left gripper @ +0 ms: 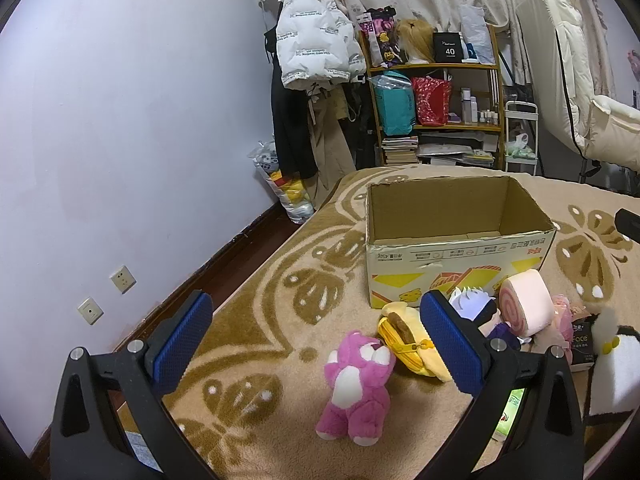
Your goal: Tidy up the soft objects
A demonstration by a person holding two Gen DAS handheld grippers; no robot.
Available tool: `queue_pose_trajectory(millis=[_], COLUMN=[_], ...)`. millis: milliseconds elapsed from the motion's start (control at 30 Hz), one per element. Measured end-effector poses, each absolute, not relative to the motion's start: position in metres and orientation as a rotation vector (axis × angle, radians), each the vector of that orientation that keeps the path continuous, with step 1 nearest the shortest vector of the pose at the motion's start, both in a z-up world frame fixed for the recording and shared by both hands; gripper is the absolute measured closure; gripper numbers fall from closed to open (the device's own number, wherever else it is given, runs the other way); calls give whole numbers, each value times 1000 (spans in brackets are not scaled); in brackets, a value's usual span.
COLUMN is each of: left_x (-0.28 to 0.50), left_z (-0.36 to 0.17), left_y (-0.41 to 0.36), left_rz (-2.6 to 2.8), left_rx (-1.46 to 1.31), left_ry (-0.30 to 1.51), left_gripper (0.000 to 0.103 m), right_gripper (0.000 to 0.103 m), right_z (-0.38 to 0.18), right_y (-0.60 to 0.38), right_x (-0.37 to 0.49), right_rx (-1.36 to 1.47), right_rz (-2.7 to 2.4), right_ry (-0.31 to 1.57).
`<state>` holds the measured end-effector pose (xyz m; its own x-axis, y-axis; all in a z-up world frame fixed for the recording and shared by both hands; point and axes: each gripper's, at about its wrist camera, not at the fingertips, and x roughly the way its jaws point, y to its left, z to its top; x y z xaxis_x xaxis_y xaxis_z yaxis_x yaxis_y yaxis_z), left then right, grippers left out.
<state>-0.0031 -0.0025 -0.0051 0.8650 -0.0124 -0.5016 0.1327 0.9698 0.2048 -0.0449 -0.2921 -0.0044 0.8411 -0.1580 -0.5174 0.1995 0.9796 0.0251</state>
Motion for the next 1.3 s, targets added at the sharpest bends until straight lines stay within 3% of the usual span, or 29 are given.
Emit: queue_pose_trajectory(millis=[1300], left_x=[-1], left_z=[-4], left_y=[-2], left_rz=[-80], left_rx=[236], left_ry=[526], left_gripper=[1], right_gripper=[0], right_z=[-4], right_y=[-292], right_x=[-44], right_rx=[81], right_rz=[-191], right_ry=[540])
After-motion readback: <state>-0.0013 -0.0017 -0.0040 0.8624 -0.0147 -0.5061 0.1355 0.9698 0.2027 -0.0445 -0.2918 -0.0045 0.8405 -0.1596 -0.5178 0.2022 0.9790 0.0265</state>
